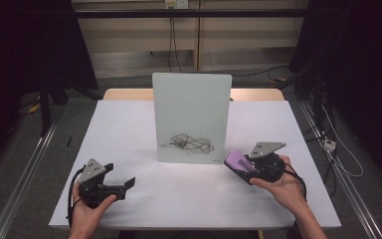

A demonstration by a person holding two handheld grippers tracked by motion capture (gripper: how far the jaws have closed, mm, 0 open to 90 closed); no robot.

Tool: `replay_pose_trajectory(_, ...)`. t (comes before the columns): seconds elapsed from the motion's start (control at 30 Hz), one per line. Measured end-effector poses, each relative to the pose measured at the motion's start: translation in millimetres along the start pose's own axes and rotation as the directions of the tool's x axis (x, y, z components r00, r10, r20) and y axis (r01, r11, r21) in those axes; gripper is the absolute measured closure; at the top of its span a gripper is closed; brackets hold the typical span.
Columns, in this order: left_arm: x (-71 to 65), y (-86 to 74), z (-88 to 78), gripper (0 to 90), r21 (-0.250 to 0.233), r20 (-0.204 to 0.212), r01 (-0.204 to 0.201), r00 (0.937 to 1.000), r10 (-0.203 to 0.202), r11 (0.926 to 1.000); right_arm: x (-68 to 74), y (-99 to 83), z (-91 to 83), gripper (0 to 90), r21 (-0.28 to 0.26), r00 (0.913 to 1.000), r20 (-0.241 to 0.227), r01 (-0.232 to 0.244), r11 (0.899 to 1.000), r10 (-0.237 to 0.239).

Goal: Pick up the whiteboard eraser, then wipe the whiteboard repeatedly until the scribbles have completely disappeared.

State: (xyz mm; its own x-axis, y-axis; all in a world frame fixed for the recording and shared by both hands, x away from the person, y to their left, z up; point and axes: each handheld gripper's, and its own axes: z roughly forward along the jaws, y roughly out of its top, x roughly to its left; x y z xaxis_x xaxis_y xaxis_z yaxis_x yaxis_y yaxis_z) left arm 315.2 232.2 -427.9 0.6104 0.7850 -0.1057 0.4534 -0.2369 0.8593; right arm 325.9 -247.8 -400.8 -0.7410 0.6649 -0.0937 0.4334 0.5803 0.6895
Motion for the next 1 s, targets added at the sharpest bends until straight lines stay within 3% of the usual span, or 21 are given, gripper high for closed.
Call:
replay_pose_trajectory(0.2,0.5,0.1,-1.4,5.5,-0.003,0.005,0.001,1.0,-0.001,1.0,6.6,3.6,3.5,41.0,-0.034,0.9996,-0.004,0.026,0.999,-0.027)
replay_pose_trajectory(0.57,-0.6,1.5,1.1,5.5,0.001,0.003,-0.005,1.0,0.005,1.0,15.0,6.1,2.8,41.0,-0.107,0.999,0.031,0.034,0.994,-0.031)
replay_pose_trajectory(1.0,-1.8,1.3,2.7,5.5,0.021,0.003,-0.019,0.9998,0.019,0.9996,23.2,12.3,5.3,41.0,-0.132,0.9984,0.03,0.051,0.99,-0.048)
